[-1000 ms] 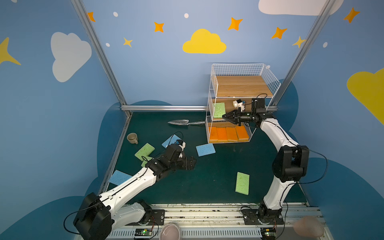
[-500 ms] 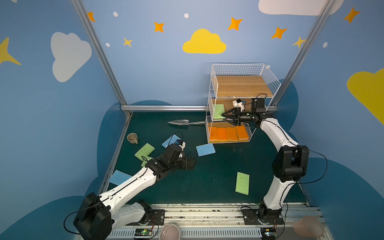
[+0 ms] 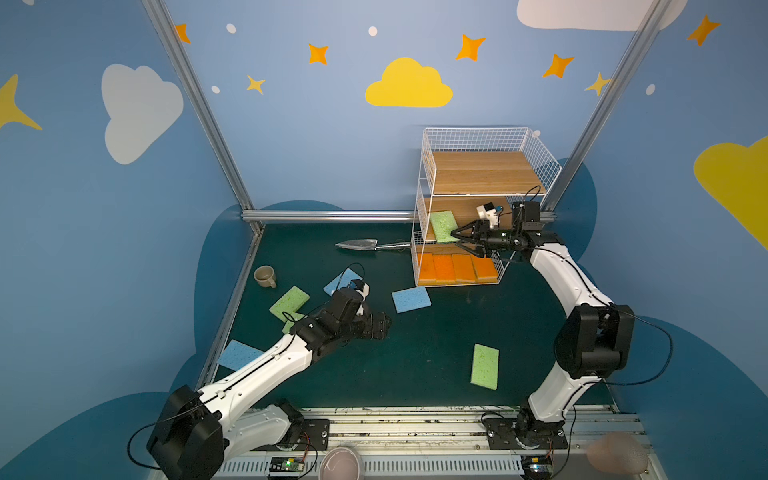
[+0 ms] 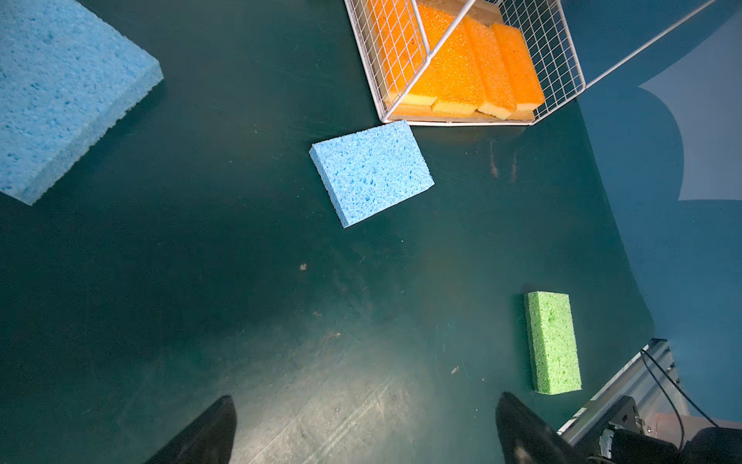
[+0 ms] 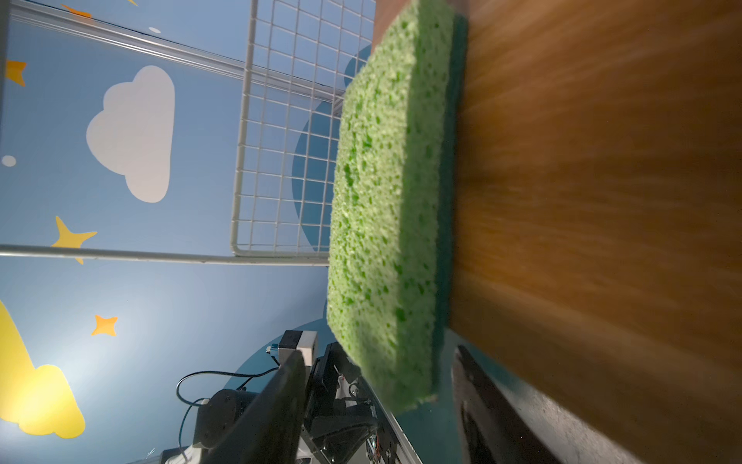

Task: Place and organize the cleaning sponges onto the shelf
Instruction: 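Lower the green sponge onto the middle shelf with the right gripper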

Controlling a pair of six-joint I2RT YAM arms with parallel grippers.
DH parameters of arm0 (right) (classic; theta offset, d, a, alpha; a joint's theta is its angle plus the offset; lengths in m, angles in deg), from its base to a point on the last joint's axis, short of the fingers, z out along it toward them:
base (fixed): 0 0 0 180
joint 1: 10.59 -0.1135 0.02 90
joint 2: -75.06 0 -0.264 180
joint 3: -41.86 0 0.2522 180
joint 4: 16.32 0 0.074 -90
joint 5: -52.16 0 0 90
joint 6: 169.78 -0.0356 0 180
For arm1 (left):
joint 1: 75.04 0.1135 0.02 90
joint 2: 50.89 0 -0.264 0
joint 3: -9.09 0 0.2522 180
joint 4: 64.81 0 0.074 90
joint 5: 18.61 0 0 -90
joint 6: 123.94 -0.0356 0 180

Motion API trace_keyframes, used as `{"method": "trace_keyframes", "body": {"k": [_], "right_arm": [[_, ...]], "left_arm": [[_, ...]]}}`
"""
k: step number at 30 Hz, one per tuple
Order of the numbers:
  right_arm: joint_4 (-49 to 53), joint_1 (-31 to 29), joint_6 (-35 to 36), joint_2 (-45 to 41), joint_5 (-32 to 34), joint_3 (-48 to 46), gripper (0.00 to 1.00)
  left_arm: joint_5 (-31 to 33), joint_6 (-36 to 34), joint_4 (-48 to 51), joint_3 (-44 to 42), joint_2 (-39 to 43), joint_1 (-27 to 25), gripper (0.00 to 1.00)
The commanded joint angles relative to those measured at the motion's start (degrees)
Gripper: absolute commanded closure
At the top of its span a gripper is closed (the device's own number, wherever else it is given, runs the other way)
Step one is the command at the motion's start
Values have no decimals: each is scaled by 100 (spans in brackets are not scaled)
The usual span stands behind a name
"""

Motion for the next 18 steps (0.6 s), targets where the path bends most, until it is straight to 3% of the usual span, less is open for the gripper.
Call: {"method": "trace_keyframes", "body": {"k": [1, 3, 5, 18], "right_arm": [[209, -33, 134, -283, 419, -43, 61], [149, -32, 54, -271, 404, -53, 76], [145, -37, -13, -236, 386, -22, 84], [-346, -145, -404, -120, 282, 24, 84]], "left_arm": [[35, 32, 115, 113, 91, 19, 1], [40, 49, 130, 104, 99, 19, 1], [31, 57, 128, 107, 138, 19, 1], [66, 46, 126, 107, 151, 19, 0]]}}
